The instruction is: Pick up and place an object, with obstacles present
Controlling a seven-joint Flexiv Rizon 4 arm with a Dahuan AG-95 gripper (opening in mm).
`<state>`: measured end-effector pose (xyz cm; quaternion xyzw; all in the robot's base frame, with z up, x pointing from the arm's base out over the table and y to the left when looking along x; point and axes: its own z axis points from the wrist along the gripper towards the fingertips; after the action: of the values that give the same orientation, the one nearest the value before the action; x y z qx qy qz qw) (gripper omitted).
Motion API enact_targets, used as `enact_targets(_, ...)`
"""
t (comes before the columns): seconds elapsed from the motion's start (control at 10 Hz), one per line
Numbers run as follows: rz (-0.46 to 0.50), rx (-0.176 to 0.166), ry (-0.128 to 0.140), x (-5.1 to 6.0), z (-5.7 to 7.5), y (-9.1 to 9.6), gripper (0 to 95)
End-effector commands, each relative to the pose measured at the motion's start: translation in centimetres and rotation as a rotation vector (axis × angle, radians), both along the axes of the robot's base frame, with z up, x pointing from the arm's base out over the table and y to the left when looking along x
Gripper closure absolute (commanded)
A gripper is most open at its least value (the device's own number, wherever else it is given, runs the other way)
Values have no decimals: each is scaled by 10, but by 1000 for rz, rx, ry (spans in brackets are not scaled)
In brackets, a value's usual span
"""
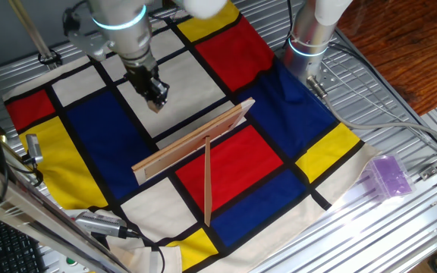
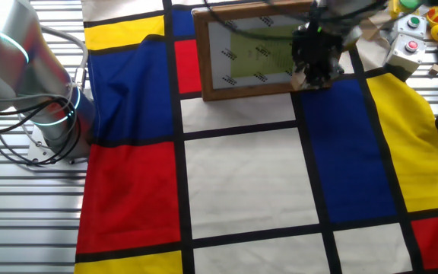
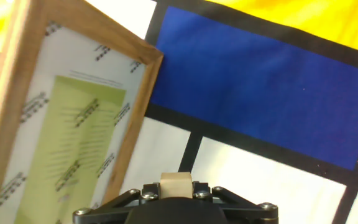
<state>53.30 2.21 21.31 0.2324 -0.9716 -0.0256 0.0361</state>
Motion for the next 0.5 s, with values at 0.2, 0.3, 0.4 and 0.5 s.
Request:
enact_targets(0.2, 12, -1, 31, 7, 3, -6, 950)
enact_targets(0.3, 33, 2, 36, 7, 3, -6, 950)
enact_targets(0.4, 65, 13, 34, 7, 3, -6, 950)
enact_targets(0.5, 92, 24, 33, 7, 3, -6, 950)
